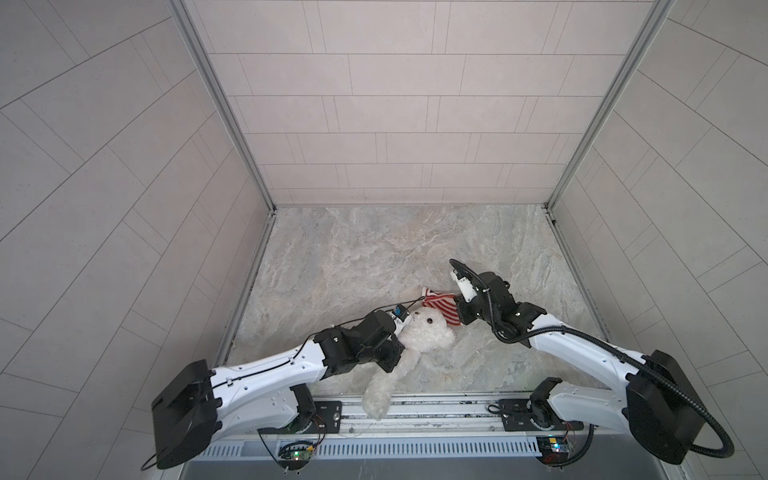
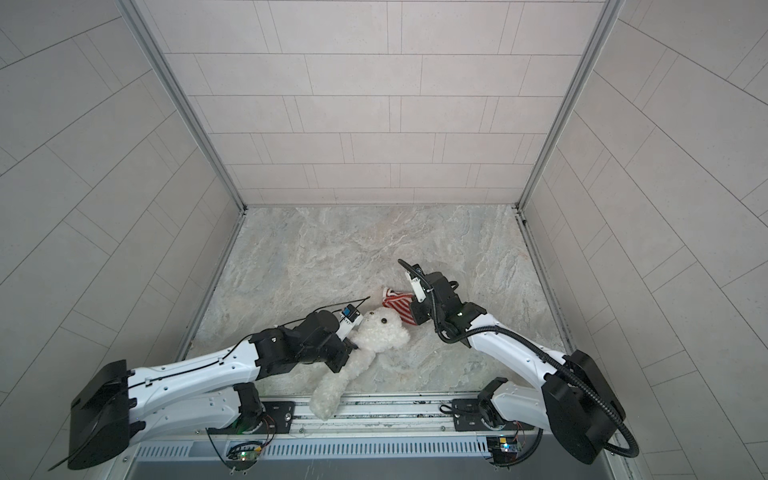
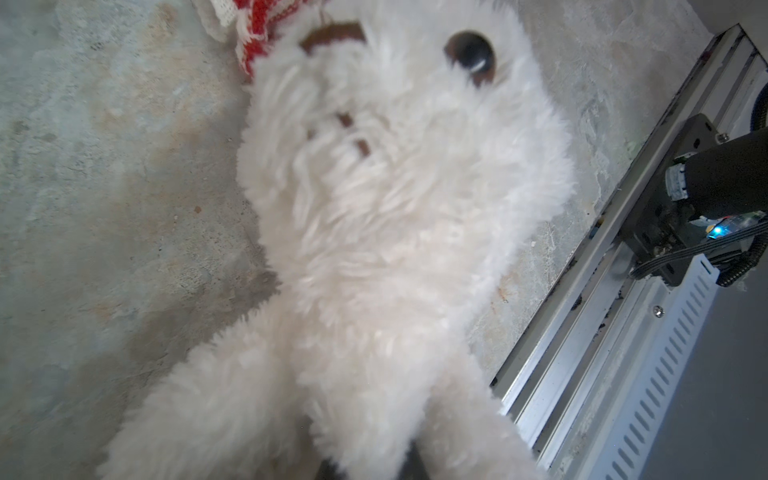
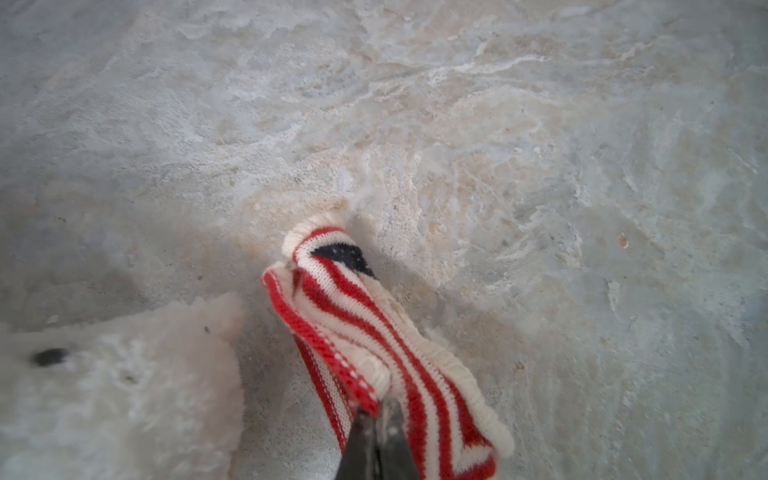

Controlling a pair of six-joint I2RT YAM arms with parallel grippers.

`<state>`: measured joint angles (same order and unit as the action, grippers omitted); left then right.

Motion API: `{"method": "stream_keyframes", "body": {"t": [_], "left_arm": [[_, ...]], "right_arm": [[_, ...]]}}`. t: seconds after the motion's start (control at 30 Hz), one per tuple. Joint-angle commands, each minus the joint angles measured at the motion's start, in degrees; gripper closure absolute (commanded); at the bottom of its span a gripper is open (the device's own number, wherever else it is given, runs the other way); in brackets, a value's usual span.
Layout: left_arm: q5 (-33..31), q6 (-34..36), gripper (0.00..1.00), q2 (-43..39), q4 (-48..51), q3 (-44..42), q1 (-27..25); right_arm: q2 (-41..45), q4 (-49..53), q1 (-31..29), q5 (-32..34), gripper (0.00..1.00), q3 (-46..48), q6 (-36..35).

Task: Dress the teddy bear
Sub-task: 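Lift the hat with the right gripper and carry it toward the bear's head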

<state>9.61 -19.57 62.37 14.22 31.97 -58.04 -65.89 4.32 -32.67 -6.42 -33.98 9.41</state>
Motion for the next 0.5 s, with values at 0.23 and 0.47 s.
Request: {"method": "stream_keyframes", "body": {"t": [0.23,0.47], "left_arm": [[6.4,1.8,1.0,2.1,-4.2,2.4,-0.5],[7.9,3.2,1.0,2.1,-2.2,3.0,-2.2]], "right_arm": [[2.8,-3.7,0.1,-4.3,1.0,2.4,-1.3],[4.7,-3.5,0.1,-4.7,1.0,3.2,-1.7]]}}
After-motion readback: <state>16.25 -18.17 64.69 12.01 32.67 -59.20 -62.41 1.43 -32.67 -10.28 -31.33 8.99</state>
